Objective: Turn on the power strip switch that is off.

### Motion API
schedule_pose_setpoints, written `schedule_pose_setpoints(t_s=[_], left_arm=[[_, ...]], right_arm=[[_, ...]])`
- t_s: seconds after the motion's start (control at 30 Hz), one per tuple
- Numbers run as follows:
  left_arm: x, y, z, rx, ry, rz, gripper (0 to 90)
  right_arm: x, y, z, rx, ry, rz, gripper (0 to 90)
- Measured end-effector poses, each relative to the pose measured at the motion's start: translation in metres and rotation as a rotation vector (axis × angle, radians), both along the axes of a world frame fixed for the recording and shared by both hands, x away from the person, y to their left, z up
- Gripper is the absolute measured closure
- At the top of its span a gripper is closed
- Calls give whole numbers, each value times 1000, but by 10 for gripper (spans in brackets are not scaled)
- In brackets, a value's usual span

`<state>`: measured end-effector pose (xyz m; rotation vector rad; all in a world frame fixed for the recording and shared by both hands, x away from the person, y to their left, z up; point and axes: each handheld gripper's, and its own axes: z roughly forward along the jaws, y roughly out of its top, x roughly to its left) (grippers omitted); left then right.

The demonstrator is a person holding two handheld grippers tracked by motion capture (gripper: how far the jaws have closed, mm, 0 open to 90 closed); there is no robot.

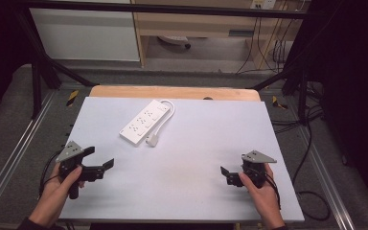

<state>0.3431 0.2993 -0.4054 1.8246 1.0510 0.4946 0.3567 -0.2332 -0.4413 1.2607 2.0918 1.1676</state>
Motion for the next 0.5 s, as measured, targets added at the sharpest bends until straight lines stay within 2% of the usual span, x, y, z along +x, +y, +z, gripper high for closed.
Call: schedule_pose_setpoints(t_s=[0.03, 0.13, 0.27, 0.37, 0.43, 0.5], left_arm=[[0, 0, 0, 0, 0, 0, 69], [-6, 5, -13, 6, 20, 8, 69], [-11, 7, -27, 5, 61, 20, 77], [-15, 3, -33, 30, 87, -3, 80], [-17, 0, -32, 35, 80, -15, 80], [-18, -2, -33, 44, 76, -24, 77]], right_arm=[[0, 0, 0, 1, 0, -1, 25], [0, 0, 0, -1, 2, 0, 25], [1, 1, -1, -7, 2, -5, 26], [2, 0, -2, -24, 0, -35, 32], [4, -2, -4, -41, 6, -66, 30], [8, -4, -8, -92, 27, -112, 30]])
